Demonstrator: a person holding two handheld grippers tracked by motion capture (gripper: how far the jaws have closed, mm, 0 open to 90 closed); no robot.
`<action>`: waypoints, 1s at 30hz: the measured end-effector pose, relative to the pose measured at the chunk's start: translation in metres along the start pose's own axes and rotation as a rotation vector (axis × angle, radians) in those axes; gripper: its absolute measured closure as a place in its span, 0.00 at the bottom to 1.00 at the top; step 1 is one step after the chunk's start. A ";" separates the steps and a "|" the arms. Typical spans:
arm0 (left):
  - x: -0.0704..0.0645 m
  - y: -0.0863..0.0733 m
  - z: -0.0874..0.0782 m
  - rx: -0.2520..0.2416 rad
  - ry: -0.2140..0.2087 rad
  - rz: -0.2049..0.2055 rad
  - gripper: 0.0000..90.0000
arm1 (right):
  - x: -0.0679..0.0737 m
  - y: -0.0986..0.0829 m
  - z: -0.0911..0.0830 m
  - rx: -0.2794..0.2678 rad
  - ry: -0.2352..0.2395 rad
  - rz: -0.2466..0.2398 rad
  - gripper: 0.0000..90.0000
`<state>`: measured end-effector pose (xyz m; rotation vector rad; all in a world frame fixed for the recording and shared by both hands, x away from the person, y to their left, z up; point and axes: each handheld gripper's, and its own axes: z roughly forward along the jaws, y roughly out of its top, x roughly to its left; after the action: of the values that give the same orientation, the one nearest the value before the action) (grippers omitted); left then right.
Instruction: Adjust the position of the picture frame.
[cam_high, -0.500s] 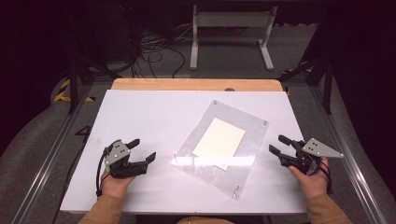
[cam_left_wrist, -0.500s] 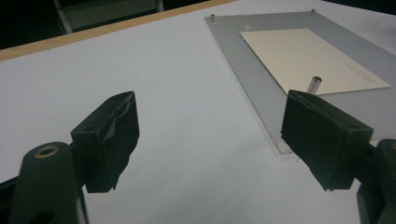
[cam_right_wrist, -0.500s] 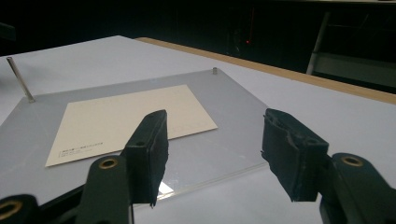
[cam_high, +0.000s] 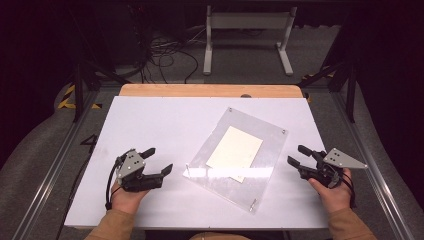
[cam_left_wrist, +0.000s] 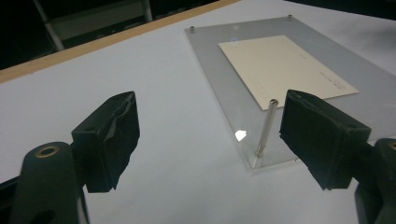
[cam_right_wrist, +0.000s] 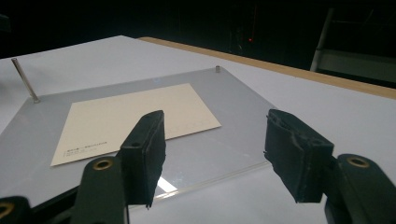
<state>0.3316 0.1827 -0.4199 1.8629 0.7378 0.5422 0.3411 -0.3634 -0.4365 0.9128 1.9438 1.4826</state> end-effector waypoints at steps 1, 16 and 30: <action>-0.002 0.002 0.001 -0.004 -0.005 0.004 0.22 | 0.000 0.000 0.000 0.003 0.001 0.001 0.43; -0.025 0.018 0.027 0.005 -0.071 0.047 0.18 | 0.001 -0.004 -0.008 0.009 0.005 0.018 0.41; -0.021 0.003 0.058 0.090 -0.120 -0.008 0.31 | 0.002 -0.007 -0.012 0.028 0.022 0.024 0.41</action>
<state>0.3558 0.1297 -0.4400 1.9566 0.6994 0.3937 0.3295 -0.3700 -0.4401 0.9384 1.9812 1.4880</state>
